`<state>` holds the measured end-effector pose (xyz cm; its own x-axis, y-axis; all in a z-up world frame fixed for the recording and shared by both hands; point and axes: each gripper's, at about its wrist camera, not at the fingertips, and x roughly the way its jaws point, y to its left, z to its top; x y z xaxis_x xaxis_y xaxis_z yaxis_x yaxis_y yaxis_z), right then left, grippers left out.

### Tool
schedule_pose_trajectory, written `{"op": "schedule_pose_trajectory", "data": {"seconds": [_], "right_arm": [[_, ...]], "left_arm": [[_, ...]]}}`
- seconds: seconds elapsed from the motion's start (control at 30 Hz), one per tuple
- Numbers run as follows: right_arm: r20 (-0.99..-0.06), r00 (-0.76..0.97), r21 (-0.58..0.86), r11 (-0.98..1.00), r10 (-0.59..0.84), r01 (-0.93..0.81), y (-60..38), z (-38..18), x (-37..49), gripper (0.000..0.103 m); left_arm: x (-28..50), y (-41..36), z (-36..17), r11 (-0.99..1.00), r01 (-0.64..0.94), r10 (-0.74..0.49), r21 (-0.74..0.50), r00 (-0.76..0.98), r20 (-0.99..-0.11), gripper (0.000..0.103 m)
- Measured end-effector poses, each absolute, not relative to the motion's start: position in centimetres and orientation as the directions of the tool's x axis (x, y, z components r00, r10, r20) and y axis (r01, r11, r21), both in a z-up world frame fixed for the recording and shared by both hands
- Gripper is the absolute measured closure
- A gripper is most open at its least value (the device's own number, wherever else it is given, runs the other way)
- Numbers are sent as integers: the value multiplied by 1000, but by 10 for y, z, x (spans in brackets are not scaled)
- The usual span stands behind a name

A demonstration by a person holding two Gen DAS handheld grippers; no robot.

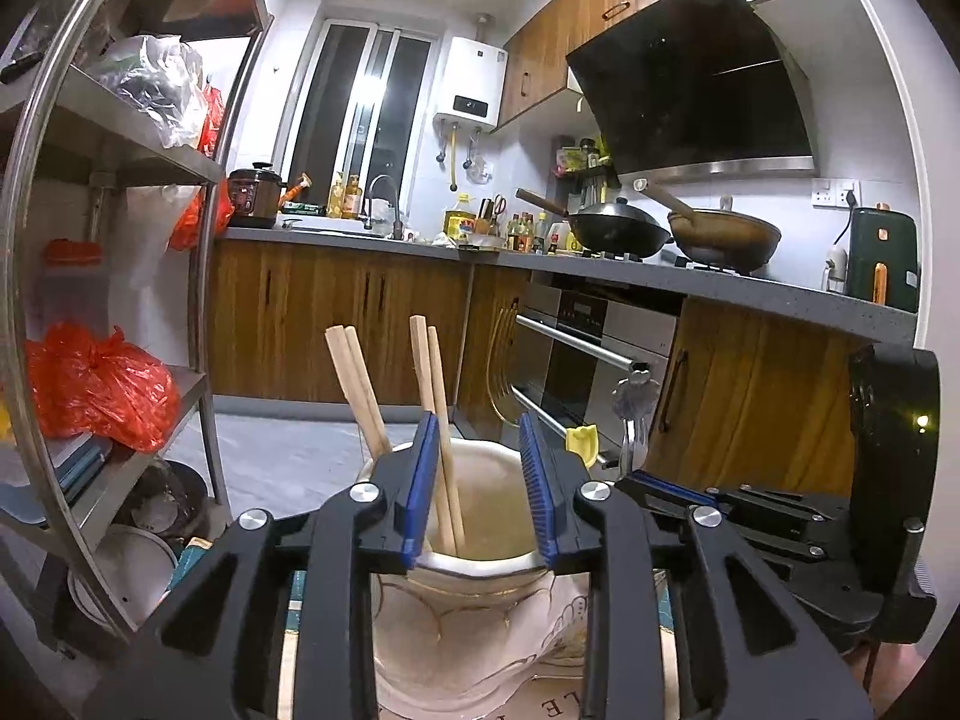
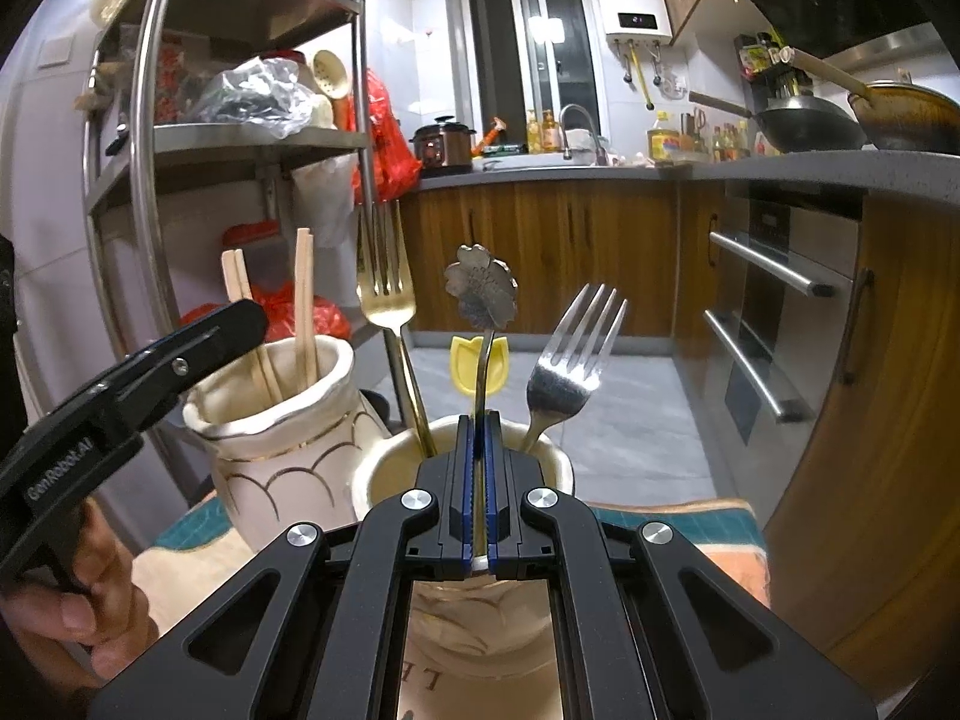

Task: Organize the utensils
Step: 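Open the left tool releasing the chopstick while the right tool releases the spoon, then grasp the last chopstick with the left tool while the right tool grasps the yellow tulip spoon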

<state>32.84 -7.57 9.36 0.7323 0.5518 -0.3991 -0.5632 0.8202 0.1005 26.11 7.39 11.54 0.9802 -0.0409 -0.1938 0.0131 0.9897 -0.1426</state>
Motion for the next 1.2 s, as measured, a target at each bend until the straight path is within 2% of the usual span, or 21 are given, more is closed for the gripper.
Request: {"op": "schedule_pose_trajectory", "data": {"seconds": [0.17,0.27,0.33,0.57,0.7,0.87,1.0,1.2], "right_arm": [[-411,730,98,823,546,-559,-77,92,329,98],[-411,728,101,821,549,-562,-79,93,328,93],[-408,730,94,820,549,-564,-80,95,325,85],[-392,735,80,816,553,-572,-89,101,312,77],[-378,738,76,814,558,-576,-96,106,301,66],[-368,737,85,810,567,-580,-106,109,290,64],[-380,731,101,811,567,-577,-117,105,281,64],[-471,678,120,802,564,-585,-128,87,273,64]], "left_arm": [[252,77,119,990,13,-38,-139,983,-180,56],[242,79,123,989,18,-44,-149,984,-174,54],[235,82,124,987,17,-45,-161,985,-169,52],[205,88,123,984,3,-36,-179,983,-180,51],[191,90,120,983,-6,-31,-183,980,-198,51],[184,92,105,984,-30,-20,-178,962,-274,51],[187,94,90,984,-59,-7,-168,930,-366,51],[193,87,64,990,-51,-25,-131,855,-518,51]]}}
